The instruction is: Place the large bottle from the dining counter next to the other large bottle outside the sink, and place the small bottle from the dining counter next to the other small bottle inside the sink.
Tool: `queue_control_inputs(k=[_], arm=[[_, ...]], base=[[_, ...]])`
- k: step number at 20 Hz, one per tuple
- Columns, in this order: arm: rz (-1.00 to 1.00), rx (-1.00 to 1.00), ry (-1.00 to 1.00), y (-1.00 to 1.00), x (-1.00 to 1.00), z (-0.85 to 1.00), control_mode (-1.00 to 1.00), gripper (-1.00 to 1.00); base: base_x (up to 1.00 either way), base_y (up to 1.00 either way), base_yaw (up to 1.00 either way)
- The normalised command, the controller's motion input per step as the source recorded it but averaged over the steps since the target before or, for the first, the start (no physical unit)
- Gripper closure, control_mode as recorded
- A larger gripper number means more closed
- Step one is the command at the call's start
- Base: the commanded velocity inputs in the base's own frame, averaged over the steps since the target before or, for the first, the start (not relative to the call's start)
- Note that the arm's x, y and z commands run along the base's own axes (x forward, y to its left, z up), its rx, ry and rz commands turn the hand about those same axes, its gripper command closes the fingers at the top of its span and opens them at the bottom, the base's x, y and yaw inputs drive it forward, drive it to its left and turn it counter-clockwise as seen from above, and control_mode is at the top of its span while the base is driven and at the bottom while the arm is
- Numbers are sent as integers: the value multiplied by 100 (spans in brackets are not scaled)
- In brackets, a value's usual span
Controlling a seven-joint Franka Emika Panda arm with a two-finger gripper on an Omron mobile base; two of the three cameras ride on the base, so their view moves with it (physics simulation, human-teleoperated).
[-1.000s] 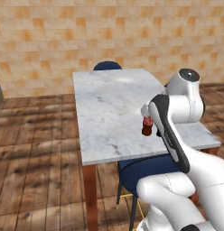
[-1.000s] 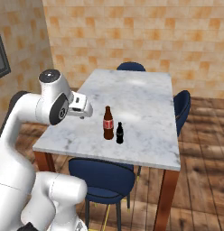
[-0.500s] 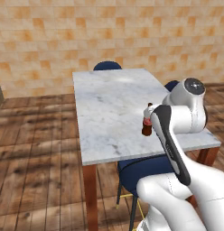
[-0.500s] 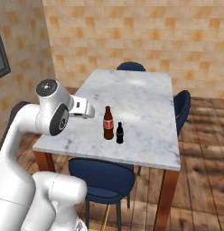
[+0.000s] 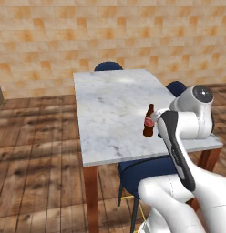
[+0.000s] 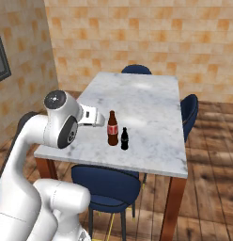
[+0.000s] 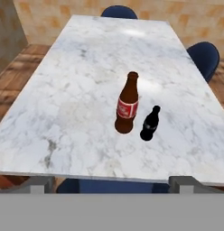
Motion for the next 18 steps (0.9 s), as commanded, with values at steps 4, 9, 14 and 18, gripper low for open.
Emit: queue_control_inputs(k=[4, 9, 14, 18], arm=[[-1, 0, 0, -24, 11, -12, -100, -100], [-1, 0, 0, -11, 21, -15, -100, -100], [0, 0, 0, -1, 26, -19, -100, -100], [0, 0, 0, 0, 27, -15, -100, -100]], base=[[0, 0, 0], [0, 0, 0], [0, 0, 0], [0, 0, 0]])
